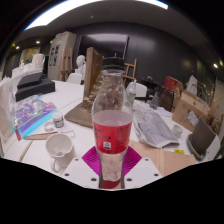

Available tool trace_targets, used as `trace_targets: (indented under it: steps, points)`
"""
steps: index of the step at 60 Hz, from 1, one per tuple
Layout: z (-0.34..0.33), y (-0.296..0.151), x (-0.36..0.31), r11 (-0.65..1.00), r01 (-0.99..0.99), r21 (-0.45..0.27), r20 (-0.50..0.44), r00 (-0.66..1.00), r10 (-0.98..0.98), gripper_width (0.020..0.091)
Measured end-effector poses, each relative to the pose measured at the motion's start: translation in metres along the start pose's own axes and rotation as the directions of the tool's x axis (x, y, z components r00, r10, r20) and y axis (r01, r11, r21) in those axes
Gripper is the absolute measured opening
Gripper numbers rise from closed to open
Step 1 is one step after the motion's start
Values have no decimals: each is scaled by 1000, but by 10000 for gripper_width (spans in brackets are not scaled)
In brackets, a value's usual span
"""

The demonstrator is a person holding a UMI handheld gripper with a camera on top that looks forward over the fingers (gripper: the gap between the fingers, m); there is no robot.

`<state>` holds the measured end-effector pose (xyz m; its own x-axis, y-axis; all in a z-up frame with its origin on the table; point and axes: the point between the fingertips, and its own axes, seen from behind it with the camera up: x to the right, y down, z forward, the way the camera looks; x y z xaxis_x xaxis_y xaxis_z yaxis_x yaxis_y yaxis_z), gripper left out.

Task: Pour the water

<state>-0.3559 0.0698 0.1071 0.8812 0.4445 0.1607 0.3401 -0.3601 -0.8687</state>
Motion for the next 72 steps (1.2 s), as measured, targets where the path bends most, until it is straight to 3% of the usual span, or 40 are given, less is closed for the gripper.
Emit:
trace_targets:
  steps: [14, 19, 24, 34, 39, 41, 52, 56, 72]
  points:
    - [27, 39, -7, 990, -138, 30, 39, 990, 137, 234]
    - [25, 36, -7, 988, -136, 79, 36, 990, 133, 235]
    - [23, 38, -5, 981, -166, 96, 31, 986, 164, 273]
    - [20, 44, -1, 968, -243, 61, 43, 970, 241, 492]
    - [16, 50, -3, 965, -260, 26, 36, 965, 259, 784]
    - [13, 50, -1, 964, -265, 17, 25, 964, 264, 865]
    - [-43, 46, -2, 967, -251, -42, -35, 968, 250, 851]
    - [-78, 47, -5, 965, -246, -89, -62, 968, 241, 851]
    - [-230, 29, -61, 960, -243, -136, -115, 967, 228, 854]
